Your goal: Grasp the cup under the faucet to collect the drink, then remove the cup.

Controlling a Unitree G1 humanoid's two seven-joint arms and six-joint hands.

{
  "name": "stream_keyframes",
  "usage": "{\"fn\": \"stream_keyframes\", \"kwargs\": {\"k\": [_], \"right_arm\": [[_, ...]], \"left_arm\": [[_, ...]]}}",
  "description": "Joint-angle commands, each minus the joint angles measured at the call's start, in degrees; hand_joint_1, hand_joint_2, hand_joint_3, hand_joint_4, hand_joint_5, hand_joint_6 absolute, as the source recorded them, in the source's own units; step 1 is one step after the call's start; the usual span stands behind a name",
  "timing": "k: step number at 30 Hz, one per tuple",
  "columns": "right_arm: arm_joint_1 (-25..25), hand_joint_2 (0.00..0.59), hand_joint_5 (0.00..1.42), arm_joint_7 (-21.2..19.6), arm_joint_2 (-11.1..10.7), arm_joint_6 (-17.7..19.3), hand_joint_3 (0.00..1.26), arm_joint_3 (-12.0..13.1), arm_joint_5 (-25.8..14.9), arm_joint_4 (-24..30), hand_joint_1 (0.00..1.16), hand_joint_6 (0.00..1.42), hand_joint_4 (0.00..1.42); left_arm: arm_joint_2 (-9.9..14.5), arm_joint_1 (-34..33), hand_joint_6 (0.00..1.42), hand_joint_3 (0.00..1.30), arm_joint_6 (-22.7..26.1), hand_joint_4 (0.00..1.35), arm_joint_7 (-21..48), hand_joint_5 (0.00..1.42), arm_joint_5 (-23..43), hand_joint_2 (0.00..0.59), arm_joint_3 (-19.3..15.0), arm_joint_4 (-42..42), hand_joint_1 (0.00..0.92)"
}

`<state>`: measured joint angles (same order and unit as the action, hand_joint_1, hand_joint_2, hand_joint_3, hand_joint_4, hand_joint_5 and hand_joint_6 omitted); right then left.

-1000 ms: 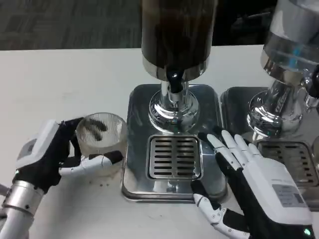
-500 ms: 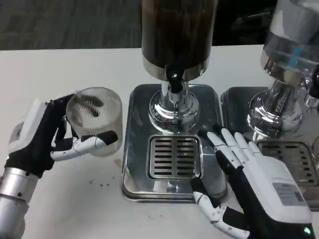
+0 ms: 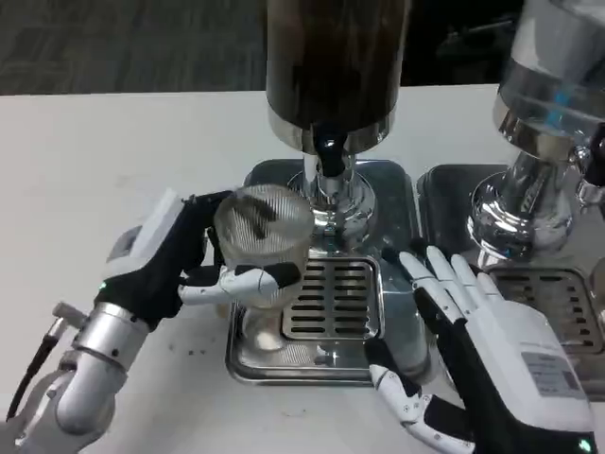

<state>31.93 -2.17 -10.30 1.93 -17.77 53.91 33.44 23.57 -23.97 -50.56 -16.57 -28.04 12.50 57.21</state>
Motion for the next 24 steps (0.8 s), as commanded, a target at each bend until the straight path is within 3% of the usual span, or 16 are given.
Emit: {"fn": "stream_keyframes", "kwargs": {"k": [1, 7, 15, 18, 21, 24], "right_arm": [[1.2, 0.467, 0.00, -1.2, 0.6, -0.4, 0.11, -0.1, 0.6, 1.2, 0.38, 0.00, 0.01], [2.0, 0.467, 0.00, -1.6, 1.2, -0.4, 0.11, -0.3, 1.0, 1.3, 0.38, 0.00, 0.01], [2.6, 0.467, 0.00, -2.1, 1.6, -0.6, 0.11, -0.3, 1.0, 1.5, 0.38, 0.00, 0.01], [2.8, 0.467, 0.00, -2.3, 1.8, -0.7, 0.11, -0.4, 1.1, 1.6, 0.38, 0.00, 0.01], [3.0, 0.467, 0.00, -2.4, 2.0, -0.8, 0.11, -0.6, 1.2, 1.6, 0.38, 0.00, 0.01], [3.2, 0.467, 0.00, -2.5, 2.4, -0.8, 0.11, -0.7, 1.1, 1.5, 0.38, 0.00, 0.01]], "left_arm": [[-0.8, -2.7, 1.33, 0.77, 0.6, 0.88, -0.2, 1.06, -1.0, 0.016, 1.2, 1.5, 0.487], [-1.9, -4.7, 1.33, 0.77, 2.4, 0.88, -0.8, 1.06, -2.8, 0.012, 3.2, 4.3, 0.485], [-3.6, -6.4, 1.23, 0.74, 4.2, 0.84, 0.1, 1.00, -4.2, 0.012, 5.4, 5.4, 0.442], [-3.5, -6.7, 1.15, 0.70, 4.4, 0.77, 0.8, 0.92, -4.5, 0.028, 6.1, 5.3, 0.400], [-3.2, -7.1, 0.95, 0.65, 4.5, 0.69, 1.4, 0.83, -4.7, 0.045, 7.1, 5.2, 0.322], [-3.0, -7.2, 0.90, 0.64, 4.6, 0.69, 1.9, 0.80, -4.8, 0.050, 7.7, 5.0, 0.298]]}}
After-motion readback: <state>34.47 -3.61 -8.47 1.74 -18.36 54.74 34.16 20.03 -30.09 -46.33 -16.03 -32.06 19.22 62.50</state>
